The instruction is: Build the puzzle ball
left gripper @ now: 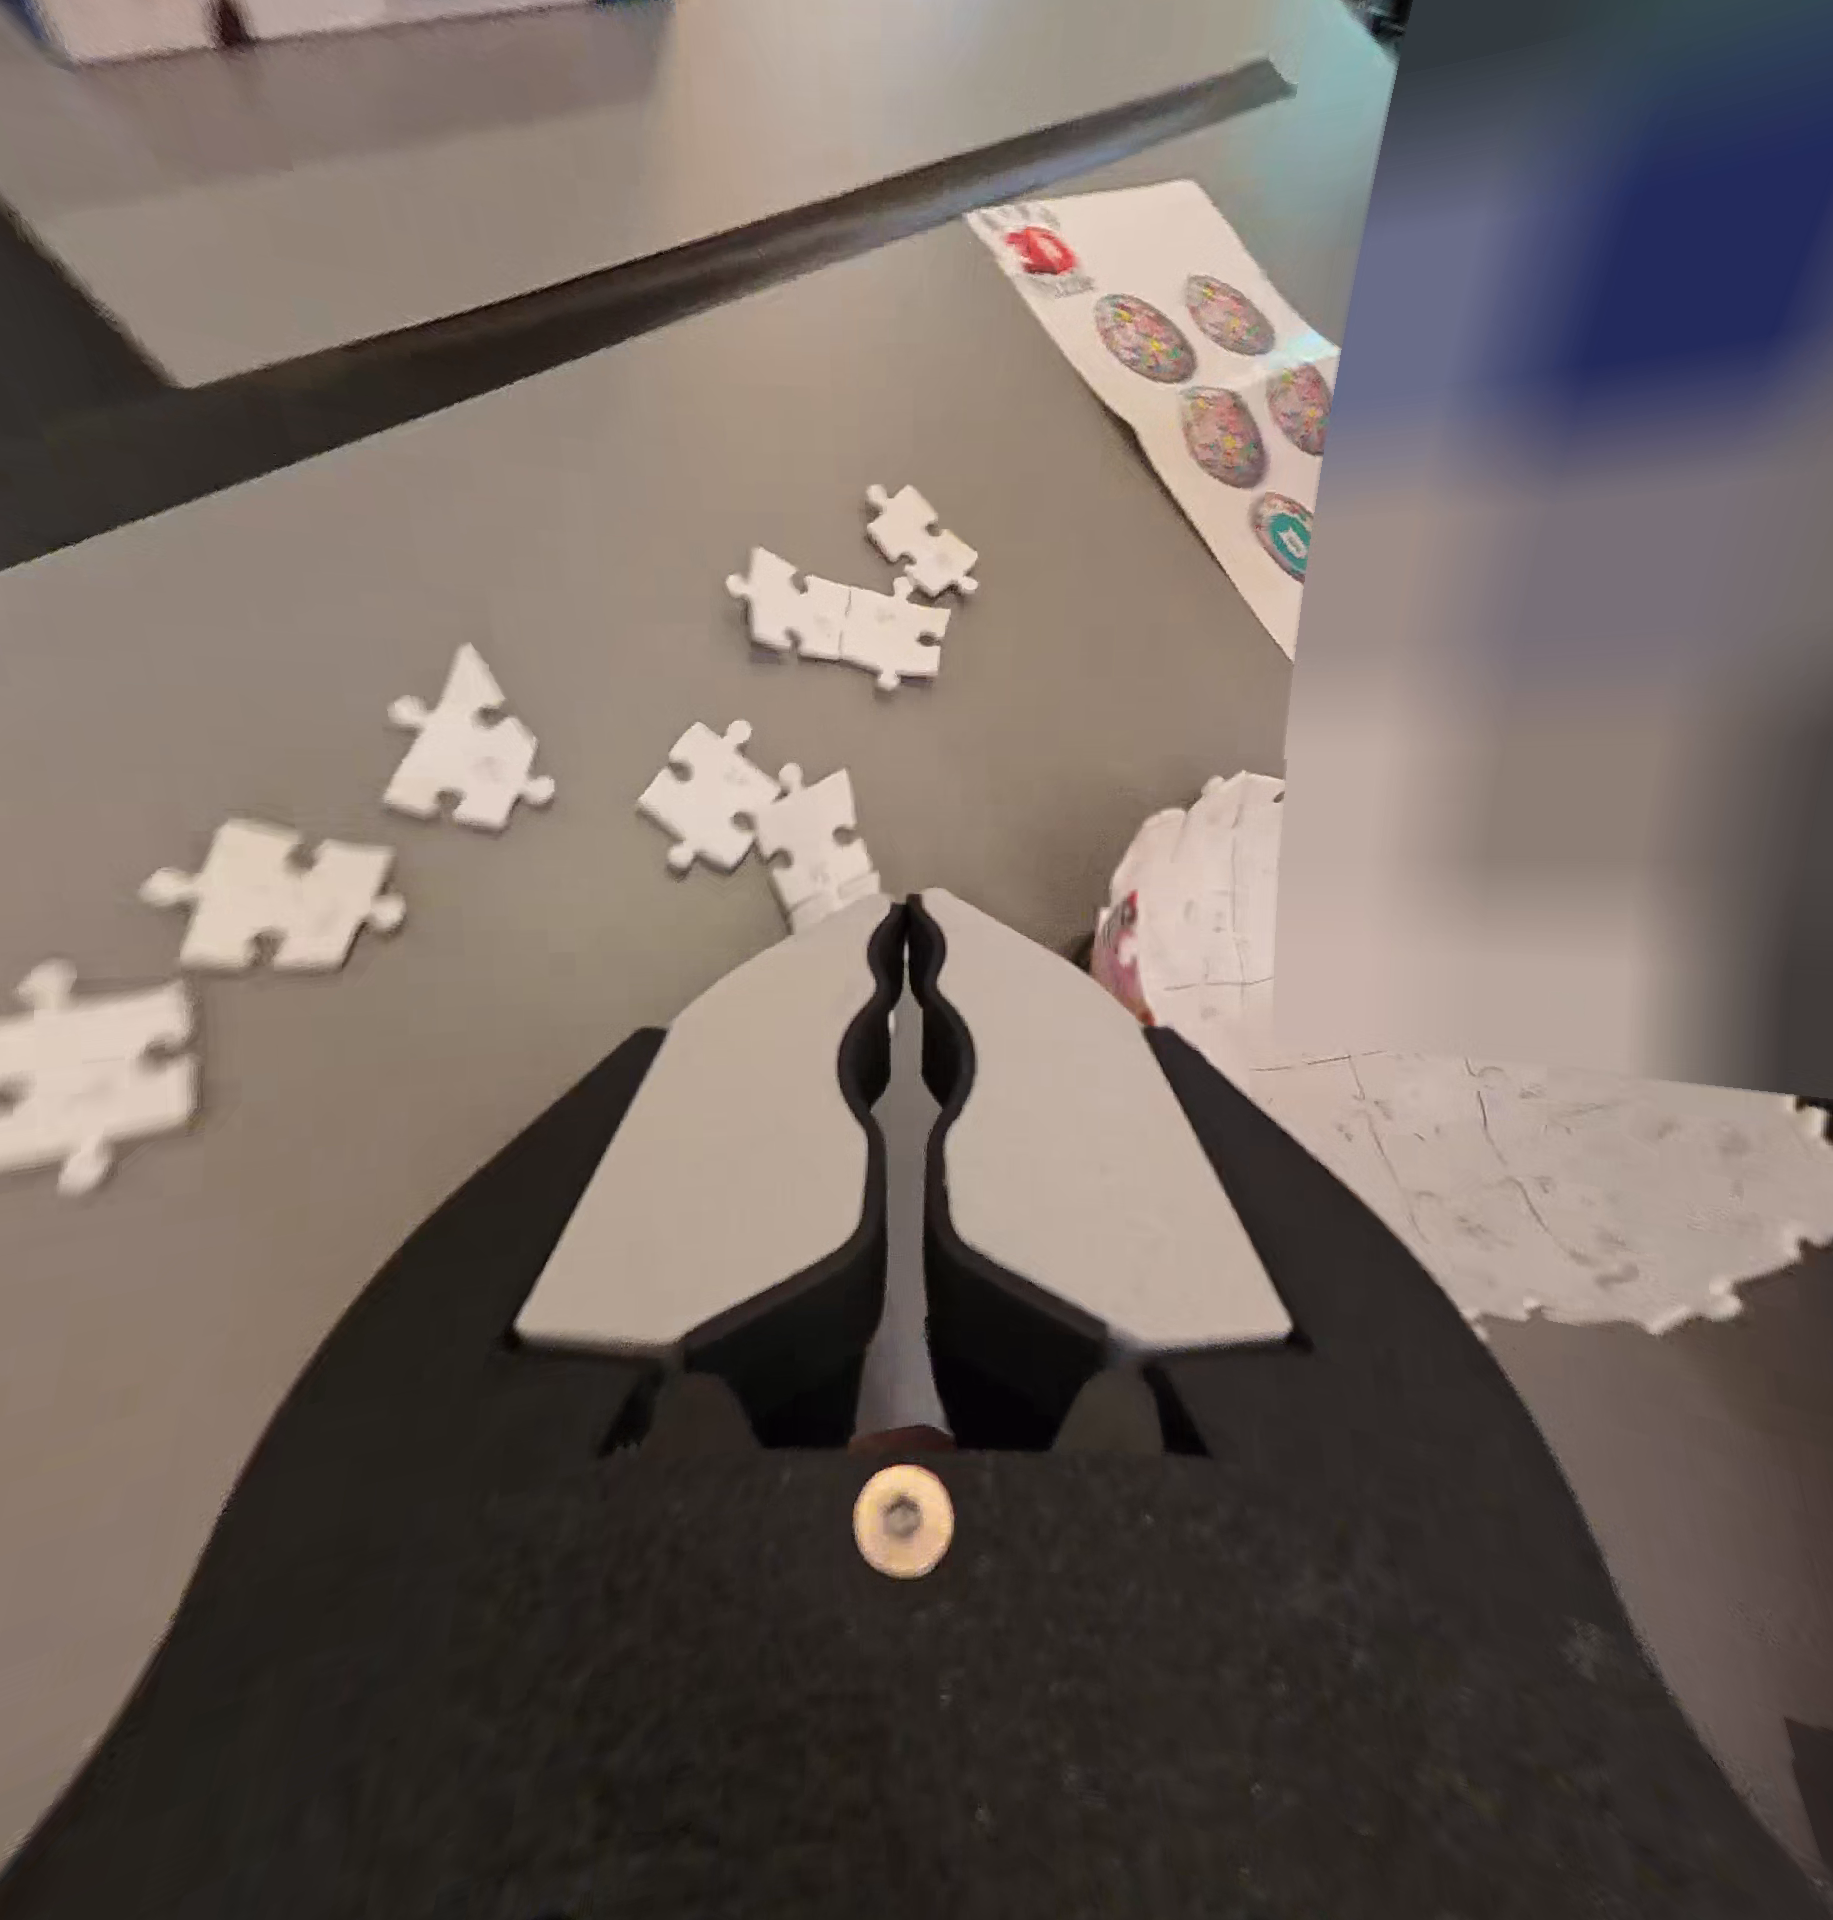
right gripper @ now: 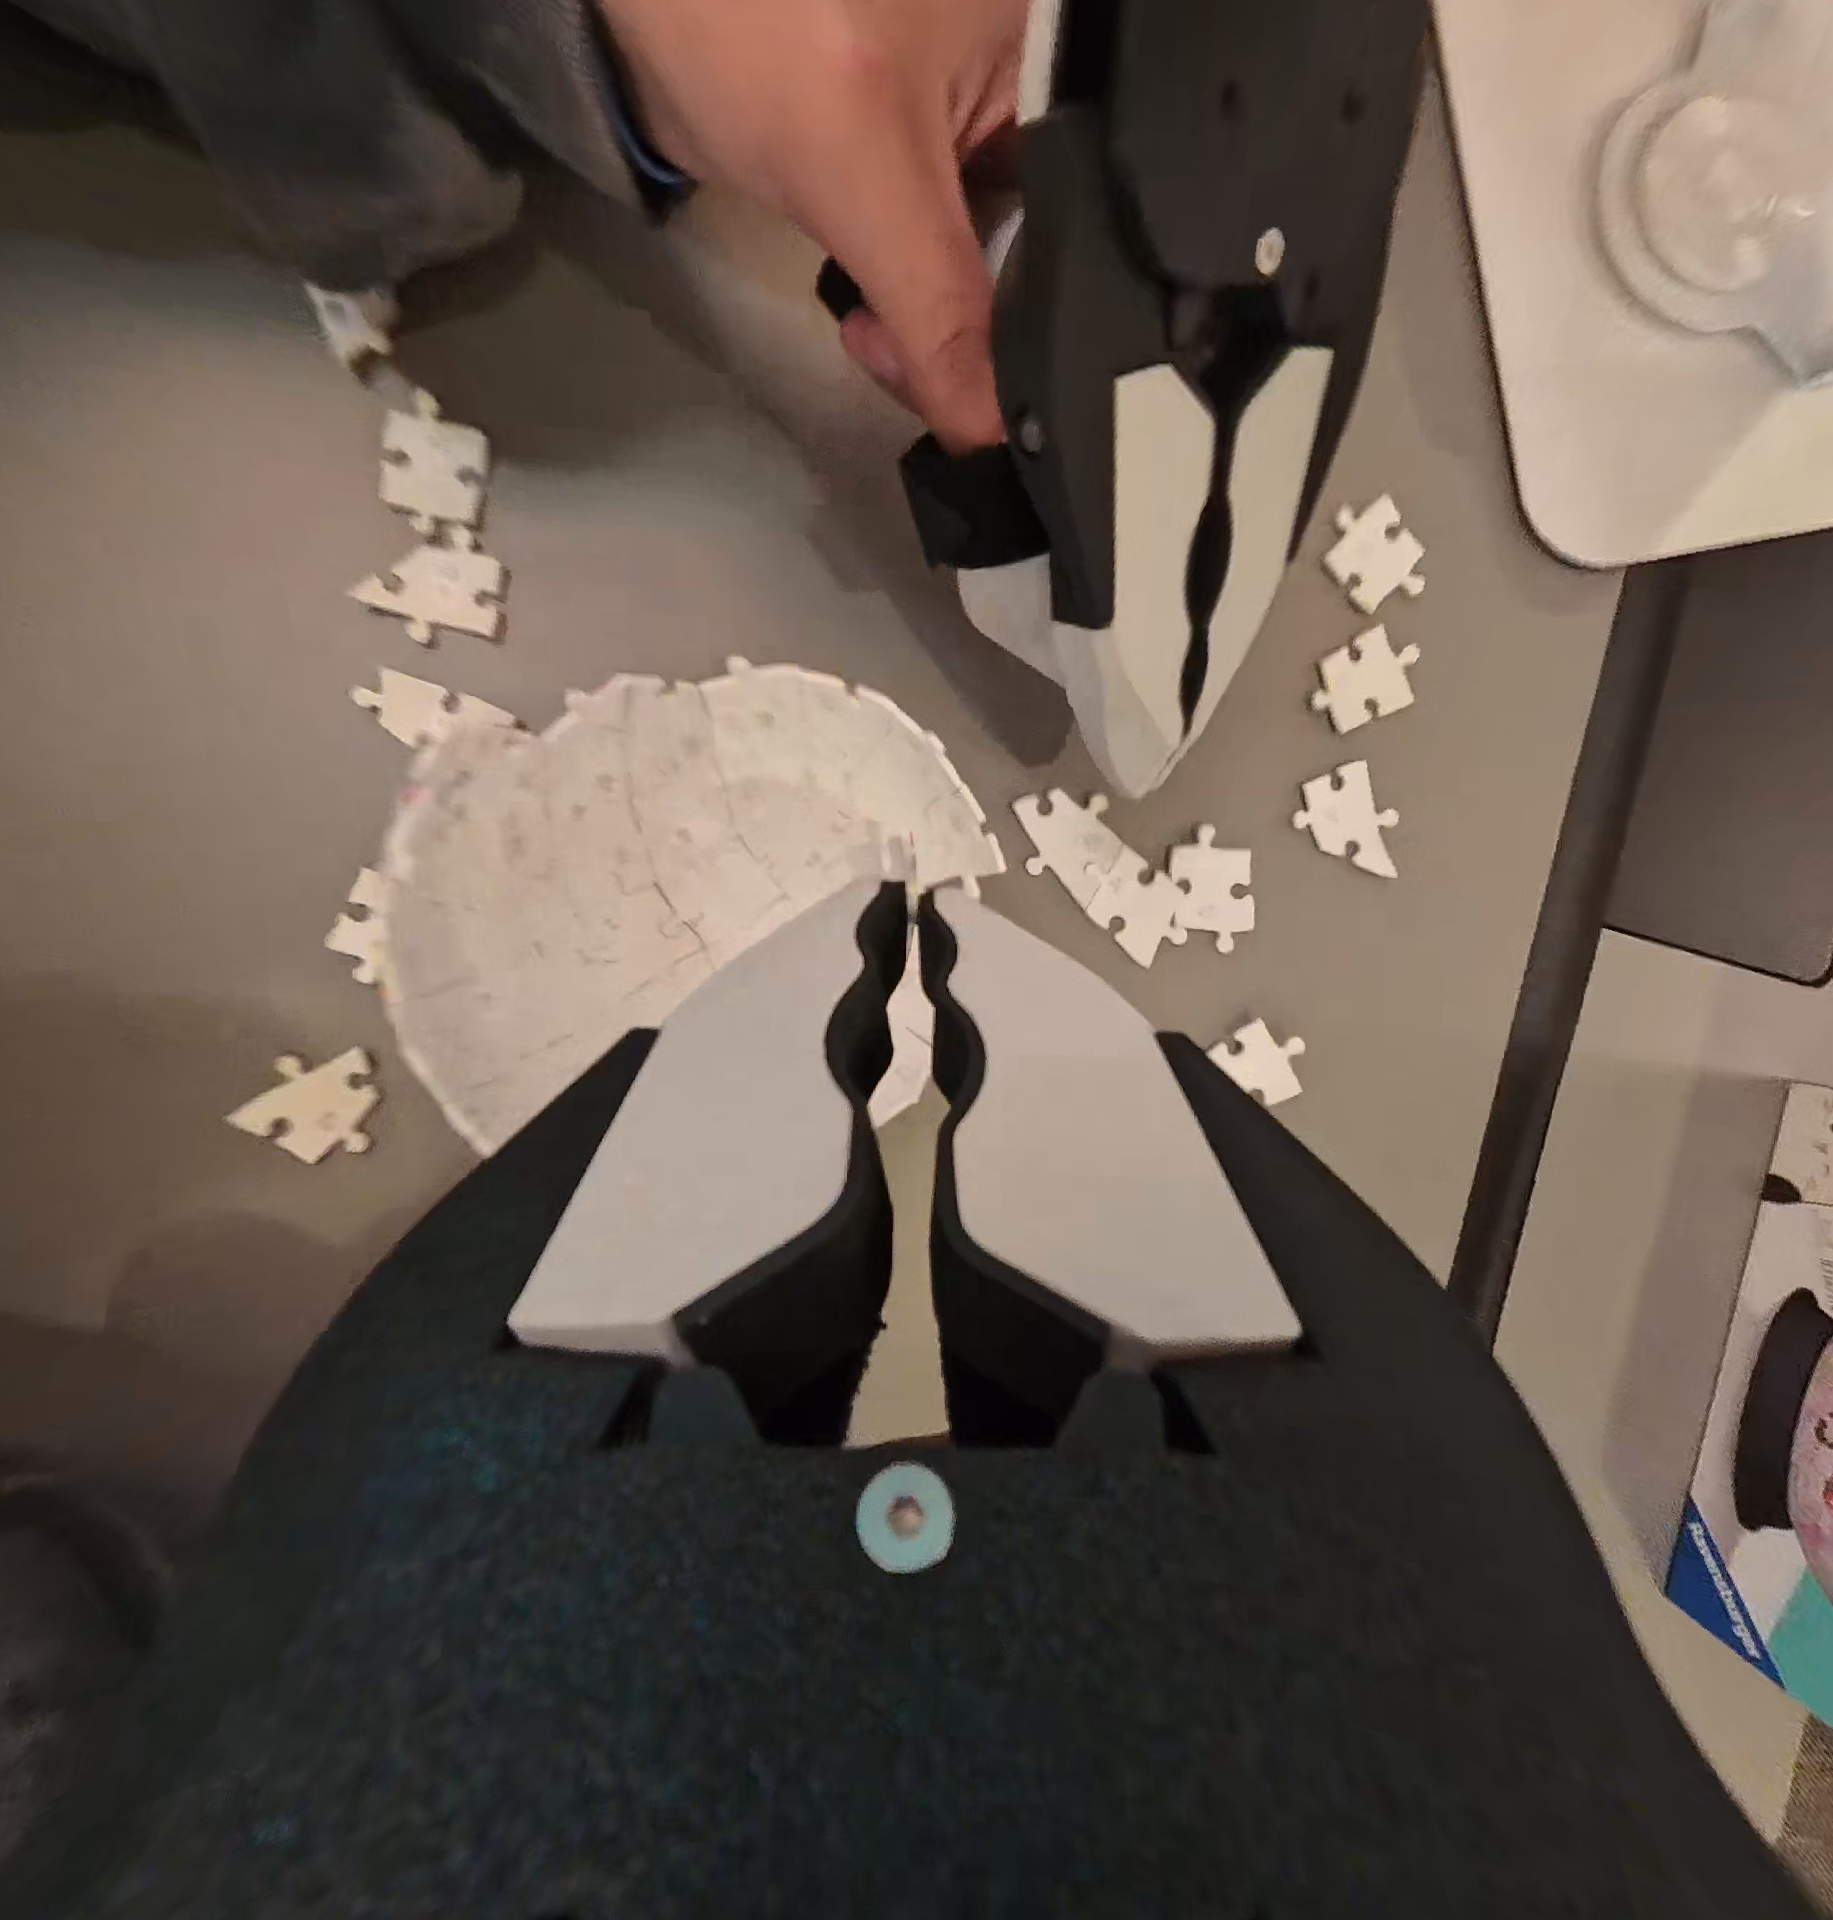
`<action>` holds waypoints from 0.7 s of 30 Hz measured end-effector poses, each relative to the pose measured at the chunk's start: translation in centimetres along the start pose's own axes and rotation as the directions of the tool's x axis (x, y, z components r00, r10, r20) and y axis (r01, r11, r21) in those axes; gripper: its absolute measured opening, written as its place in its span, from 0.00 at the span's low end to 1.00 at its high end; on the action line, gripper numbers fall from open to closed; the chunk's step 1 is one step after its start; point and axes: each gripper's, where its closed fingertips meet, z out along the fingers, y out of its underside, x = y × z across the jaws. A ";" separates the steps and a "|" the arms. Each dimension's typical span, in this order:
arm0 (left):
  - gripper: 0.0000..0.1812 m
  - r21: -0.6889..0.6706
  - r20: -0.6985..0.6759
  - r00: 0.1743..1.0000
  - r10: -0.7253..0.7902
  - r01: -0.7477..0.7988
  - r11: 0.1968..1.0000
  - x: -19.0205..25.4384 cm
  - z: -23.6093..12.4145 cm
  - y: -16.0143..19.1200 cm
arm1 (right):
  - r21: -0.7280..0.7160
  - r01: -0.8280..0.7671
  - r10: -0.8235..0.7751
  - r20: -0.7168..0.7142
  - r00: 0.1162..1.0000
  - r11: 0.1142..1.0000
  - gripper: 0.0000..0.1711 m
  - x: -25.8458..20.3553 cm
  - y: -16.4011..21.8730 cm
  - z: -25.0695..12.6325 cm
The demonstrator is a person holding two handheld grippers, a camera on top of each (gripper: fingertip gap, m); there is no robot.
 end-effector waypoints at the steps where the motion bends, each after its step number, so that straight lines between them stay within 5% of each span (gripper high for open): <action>1: 0.00 0.002 -0.048 0.999 0.020 -0.020 1.000 0.1 0.8 -0.2 | -0.015 -0.003 0.003 -0.010 1.000 1.000 0.01 0.3 0.5 0.6; 21: 0.00 -0.214 -0.202 0.968 0.147 -0.190 0.958 0.7 5.3 1.8 | -0.037 0.031 -0.033 -0.051 0.998 0.999 0.01 1.1 2.1 3.4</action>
